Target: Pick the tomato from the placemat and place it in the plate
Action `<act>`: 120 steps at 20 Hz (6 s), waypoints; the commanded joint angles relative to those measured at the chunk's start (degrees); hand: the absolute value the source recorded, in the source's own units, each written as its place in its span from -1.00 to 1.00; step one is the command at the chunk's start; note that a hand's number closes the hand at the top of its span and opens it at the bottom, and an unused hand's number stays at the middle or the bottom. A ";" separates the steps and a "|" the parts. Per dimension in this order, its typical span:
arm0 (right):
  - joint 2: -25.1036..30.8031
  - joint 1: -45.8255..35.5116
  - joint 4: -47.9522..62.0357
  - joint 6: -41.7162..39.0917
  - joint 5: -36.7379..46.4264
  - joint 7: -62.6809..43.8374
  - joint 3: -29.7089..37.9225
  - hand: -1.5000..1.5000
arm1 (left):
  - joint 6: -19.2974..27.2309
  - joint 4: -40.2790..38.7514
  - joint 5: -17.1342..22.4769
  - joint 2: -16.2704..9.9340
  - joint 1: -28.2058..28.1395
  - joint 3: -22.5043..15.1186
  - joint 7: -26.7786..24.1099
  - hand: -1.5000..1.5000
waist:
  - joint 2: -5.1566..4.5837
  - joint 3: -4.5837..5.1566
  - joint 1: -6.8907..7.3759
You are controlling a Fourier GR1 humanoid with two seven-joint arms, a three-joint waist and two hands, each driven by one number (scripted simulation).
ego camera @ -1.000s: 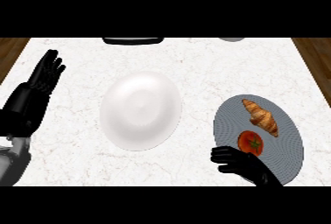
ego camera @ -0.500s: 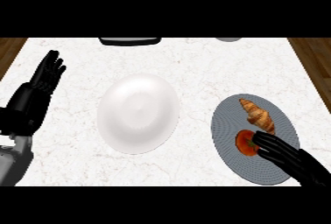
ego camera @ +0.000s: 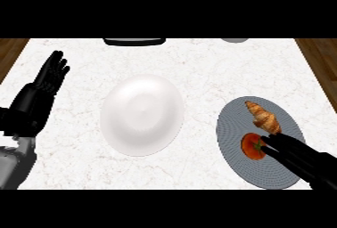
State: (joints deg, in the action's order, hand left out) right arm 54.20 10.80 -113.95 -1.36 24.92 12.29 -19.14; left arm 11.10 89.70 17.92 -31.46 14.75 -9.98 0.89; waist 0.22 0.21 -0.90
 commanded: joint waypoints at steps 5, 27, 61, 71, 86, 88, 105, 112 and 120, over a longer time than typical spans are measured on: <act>-4.65 -4.02 -1.26 -8.01 9.45 -13.77 -3.73 -1.00 | -1.67 -0.27 -1.75 1.97 3.32 1.96 3.12 0.00 | -0.25 -0.20 0.73; -23.84 -13.87 28.02 -8.67 28.76 -8.16 -3.18 -1.00 | -7.41 0.70 -8.94 8.98 0.77 7.58 3.14 0.00 | -0.25 -0.23 0.99; -28.02 -27.72 41.78 -0.28 25.64 -4.36 19.46 1.00 | -12.57 3.09 -11.05 11.68 -0.47 12.97 5.27 0.00 | -0.01 -0.20 0.61; -38.95 -25.83 15.44 -10.13 12.32 -9.08 15.51 1.00 | -12.27 1.95 -13.10 12.35 -0.17 12.15 4.62 0.00 | 0.10 -0.18 0.00; -54.04 -48.22 25.34 -6.52 12.61 -33.30 -1.19 1.00 | -14.20 2.07 -13.24 13.43 2.35 13.39 6.61 0.00 | -0.26 -0.20 1.90; -54.10 -52.05 35.65 -1.68 12.09 -30.49 -2.10 1.00 | -14.21 0.72 -14.09 14.48 1.35 12.89 3.81 0.00 | -0.52 -0.19 2.41; -54.20 -66.08 71.44 24.17 -7.85 -28.09 -19.88 1.00 | -15.16 1.26 -15.07 15.67 4.22 12.38 4.52 0.00 | -1.44 -0.19 5.64; -54.20 -66.81 73.68 26.59 -20.10 -22.60 -23.64 -1.00 | -15.84 1.14 -14.78 16.35 4.75 11.77 5.06 0.00 | -1.93 -0.23 7.25; -54.20 -68.73 72.21 34.65 -32.14 -14.07 -19.59 -1.00 | -14.92 1.90 -16.11 16.56 5.64 11.23 6.97 0.00 | -1.54 -0.27 6.48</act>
State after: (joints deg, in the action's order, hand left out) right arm 0.00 -57.92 -41.76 29.34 -1.98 -5.85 -40.02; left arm -4.16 91.65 2.40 -14.73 19.87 1.16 7.27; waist -1.42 -0.04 5.89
